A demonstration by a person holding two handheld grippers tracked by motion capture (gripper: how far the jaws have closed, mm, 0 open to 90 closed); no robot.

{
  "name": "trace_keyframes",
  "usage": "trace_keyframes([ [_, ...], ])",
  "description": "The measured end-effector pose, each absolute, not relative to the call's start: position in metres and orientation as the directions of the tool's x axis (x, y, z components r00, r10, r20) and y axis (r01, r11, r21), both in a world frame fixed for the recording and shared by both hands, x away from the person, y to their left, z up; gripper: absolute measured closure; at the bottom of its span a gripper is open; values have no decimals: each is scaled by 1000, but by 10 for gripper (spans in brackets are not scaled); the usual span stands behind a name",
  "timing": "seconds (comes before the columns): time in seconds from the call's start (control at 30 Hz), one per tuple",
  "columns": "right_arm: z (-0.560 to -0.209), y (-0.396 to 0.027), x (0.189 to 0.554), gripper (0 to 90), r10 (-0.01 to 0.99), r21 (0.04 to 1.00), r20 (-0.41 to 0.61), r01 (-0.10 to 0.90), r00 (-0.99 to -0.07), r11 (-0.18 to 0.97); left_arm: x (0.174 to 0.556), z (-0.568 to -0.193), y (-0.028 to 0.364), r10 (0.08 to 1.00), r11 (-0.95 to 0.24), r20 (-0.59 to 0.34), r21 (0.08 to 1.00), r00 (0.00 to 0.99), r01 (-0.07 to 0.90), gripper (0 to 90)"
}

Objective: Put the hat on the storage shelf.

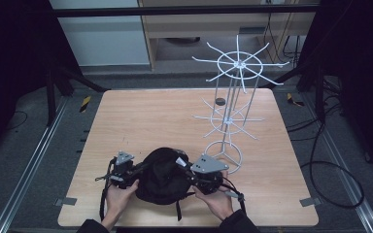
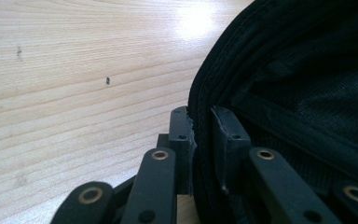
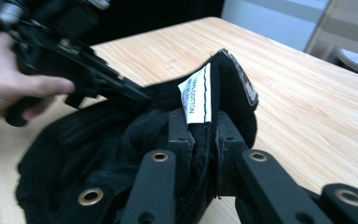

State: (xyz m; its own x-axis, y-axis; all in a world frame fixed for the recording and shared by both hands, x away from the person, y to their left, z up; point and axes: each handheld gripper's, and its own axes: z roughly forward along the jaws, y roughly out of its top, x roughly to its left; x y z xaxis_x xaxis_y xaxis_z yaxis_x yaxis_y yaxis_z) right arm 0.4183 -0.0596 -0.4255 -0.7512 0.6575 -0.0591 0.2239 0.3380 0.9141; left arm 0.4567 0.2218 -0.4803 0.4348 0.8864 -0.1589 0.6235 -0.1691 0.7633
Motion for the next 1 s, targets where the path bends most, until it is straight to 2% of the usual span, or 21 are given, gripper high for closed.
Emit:
trace_keyframes([
  [0.1,-427,-65,421,811,686,910,-61,242,-725,336,456,-480,227,874,-163,-185,758,448,631,762],
  [0.23,-429,-69,423,808,699,906,-65,252,-712,341,455,-477,231,859,-143,-231,749,457,648,807],
  [0.33,-432,-70,426,785,702,893,-46,286,-711,348,450,-468,232,867,-145,-183,797,464,586,830],
  [0.37,-433,-71,426,756,707,887,-39,301,-706,350,450,-468,232,867,-145,-183,797,464,586,834],
  [0.4,-434,-72,428,737,708,881,-24,319,-706,348,446,-460,234,869,-157,-136,835,475,527,836],
  [0.53,-438,-75,432,686,706,861,11,365,-708,353,441,-452,236,868,-167,-96,867,486,469,840],
  [0.57,-442,-77,436,649,701,848,36,393,-713,356,439,-450,236,865,-186,-66,879,498,439,840],
  [0.7,-446,-77,443,577,703,836,44,412,-710,363,436,-448,233,855,-214,-28,890,518,402,841],
  [0.9,-448,-82,454,516,732,836,65,437,-678,331,431,-445,231,834,-247,5,898,552,365,843],
  [1.0,-448,-86,457,533,738,839,72,441,-671,319,427,-444,229,818,-257,13,903,575,345,843],
])
